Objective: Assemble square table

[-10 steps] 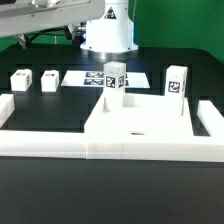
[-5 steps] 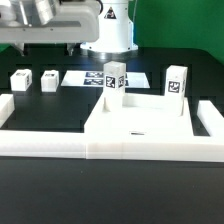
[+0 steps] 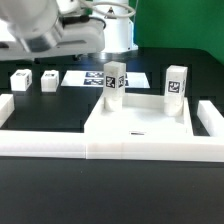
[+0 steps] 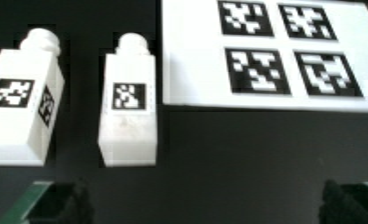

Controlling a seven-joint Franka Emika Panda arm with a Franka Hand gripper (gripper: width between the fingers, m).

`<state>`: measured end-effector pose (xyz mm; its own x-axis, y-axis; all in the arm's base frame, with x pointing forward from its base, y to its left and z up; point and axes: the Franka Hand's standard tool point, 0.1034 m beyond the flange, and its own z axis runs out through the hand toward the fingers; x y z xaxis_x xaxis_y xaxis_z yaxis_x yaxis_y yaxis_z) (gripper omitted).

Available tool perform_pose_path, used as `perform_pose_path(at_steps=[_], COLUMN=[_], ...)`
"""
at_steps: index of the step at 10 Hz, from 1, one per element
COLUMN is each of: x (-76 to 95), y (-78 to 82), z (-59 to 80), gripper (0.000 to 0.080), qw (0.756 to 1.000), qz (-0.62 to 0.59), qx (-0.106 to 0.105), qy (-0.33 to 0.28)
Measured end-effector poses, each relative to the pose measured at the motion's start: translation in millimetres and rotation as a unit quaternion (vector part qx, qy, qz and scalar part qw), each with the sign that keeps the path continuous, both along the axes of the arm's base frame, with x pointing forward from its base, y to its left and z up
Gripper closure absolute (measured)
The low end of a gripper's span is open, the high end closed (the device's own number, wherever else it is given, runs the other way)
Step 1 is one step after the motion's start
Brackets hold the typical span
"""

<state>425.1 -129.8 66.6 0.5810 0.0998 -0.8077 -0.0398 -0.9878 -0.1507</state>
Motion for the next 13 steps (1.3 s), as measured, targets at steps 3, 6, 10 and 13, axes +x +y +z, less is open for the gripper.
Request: perform_pose_path(at_steps=[3,6,10,13], x=[-3.2,-1.3,-6.3,-29.1], y=[-18.2,-17.0,-17.6,-15.4], z=[-17.5,-20.2,-31.3,-45.5], gripper=[0.0151,0.0151,0.0151,0.0151], qw=[0.999,0.999,0.999,0.999], qz=[0.035,0.037,0.039,0.042], qx=[0.012,0.013,-0.003,-0.002], qy=[0.027,0.02,0.007,-0.006])
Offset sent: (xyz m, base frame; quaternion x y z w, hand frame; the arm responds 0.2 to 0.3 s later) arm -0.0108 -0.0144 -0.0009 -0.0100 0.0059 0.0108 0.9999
